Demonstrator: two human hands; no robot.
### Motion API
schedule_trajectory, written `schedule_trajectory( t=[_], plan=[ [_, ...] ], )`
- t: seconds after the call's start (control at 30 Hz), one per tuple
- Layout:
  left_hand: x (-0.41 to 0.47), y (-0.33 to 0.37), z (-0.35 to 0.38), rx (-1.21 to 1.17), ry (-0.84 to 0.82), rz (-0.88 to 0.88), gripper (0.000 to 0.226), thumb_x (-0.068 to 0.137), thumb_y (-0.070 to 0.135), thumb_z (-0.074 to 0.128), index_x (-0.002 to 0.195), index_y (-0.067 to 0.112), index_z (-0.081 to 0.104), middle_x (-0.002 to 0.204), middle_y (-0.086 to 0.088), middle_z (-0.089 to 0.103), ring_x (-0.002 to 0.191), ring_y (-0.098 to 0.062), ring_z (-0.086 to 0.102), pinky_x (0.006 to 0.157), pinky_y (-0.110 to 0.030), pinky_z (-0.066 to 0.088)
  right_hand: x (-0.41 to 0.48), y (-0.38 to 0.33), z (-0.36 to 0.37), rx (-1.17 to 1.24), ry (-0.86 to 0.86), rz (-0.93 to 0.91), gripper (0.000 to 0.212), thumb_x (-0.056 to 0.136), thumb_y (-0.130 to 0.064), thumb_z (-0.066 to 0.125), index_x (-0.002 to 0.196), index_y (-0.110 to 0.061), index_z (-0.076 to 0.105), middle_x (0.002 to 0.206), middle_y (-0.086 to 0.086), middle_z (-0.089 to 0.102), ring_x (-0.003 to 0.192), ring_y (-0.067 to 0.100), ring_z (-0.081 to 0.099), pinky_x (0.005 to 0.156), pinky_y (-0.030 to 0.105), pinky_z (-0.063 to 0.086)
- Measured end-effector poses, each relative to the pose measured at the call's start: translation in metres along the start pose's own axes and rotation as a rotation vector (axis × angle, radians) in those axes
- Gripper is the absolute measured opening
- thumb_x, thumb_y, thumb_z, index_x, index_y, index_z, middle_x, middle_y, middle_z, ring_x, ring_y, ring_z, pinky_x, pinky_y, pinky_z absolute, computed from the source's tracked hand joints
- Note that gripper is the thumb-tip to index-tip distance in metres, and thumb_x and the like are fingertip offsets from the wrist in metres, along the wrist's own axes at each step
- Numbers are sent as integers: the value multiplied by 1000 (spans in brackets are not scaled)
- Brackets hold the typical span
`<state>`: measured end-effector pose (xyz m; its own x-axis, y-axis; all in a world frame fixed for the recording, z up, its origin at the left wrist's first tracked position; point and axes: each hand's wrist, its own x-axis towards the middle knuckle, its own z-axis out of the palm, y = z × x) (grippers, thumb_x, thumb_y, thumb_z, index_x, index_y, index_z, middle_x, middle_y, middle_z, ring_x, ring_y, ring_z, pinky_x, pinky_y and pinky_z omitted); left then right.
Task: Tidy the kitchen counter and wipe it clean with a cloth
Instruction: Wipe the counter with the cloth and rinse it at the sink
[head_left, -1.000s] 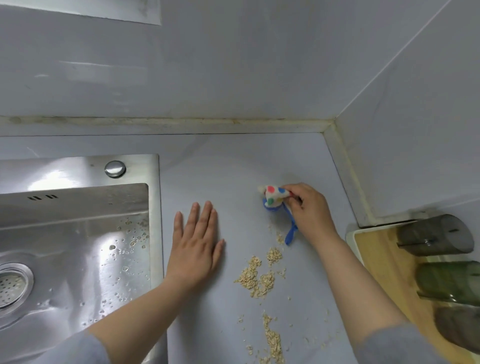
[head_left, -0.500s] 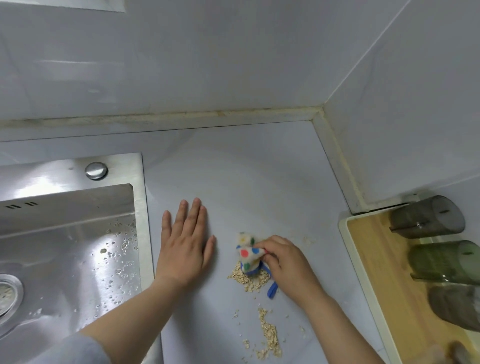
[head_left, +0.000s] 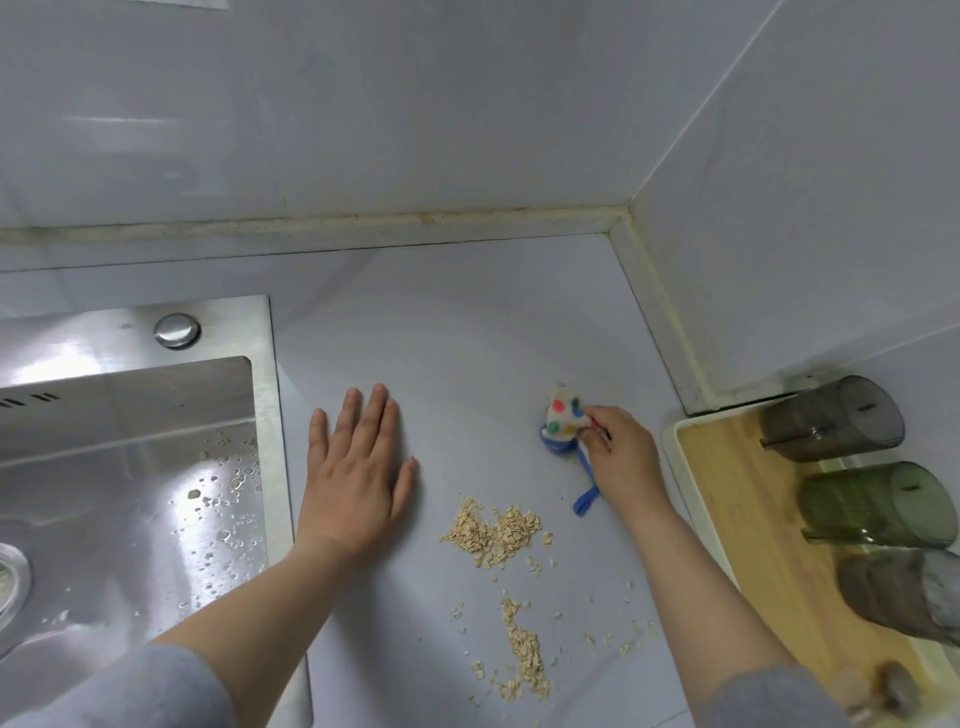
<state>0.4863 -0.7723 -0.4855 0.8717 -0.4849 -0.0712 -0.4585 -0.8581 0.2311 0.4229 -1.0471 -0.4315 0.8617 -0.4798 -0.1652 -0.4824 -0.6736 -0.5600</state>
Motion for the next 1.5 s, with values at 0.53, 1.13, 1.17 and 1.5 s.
schedule_trajectory(
  t=[0.53, 1.13, 1.17, 1.5],
  plan=[
    [1, 0, 0, 12, 3, -1, 67, 94, 45, 24, 150, 8, 27, 159, -6, 19, 148, -27, 10, 117, -52, 3, -39, 14, -38, 109, 146, 31, 26, 90, -1, 56, 109, -14, 68, 97, -4, 63, 89, 12, 57, 73, 21, 41],
    [5, 1, 1, 47, -39, 6, 69, 93, 46, 20, 151, 7, 23, 160, -7, 15, 147, -30, 11, 115, -51, 0, -86, -7, 2, 63, 94, 59, 21, 91, -4, 55, 106, -11, 68, 97, -4, 60, 87, 8, 55, 73, 10, 41],
    [6, -2, -1, 28, -48, 20, 70, 93, 47, 19, 150, 7, 24, 159, -7, 17, 147, -30, 12, 114, -51, 1, -89, -14, -2, 74, 169, 71, 19, 91, -7, 56, 107, -10, 67, 97, -4, 60, 84, 5, 55, 70, 7, 41],
    [-53, -61, -9, -17, 45, 69, 61, 93, 34, 29, 138, -3, 45, 147, -19, 40, 137, -37, 33, 109, -49, 17, -128, -109, 90, 227, 293, -5, 23, 84, -6, 60, 104, -10, 70, 91, -5, 55, 79, 9, 55, 74, 6, 36]
  ],
)
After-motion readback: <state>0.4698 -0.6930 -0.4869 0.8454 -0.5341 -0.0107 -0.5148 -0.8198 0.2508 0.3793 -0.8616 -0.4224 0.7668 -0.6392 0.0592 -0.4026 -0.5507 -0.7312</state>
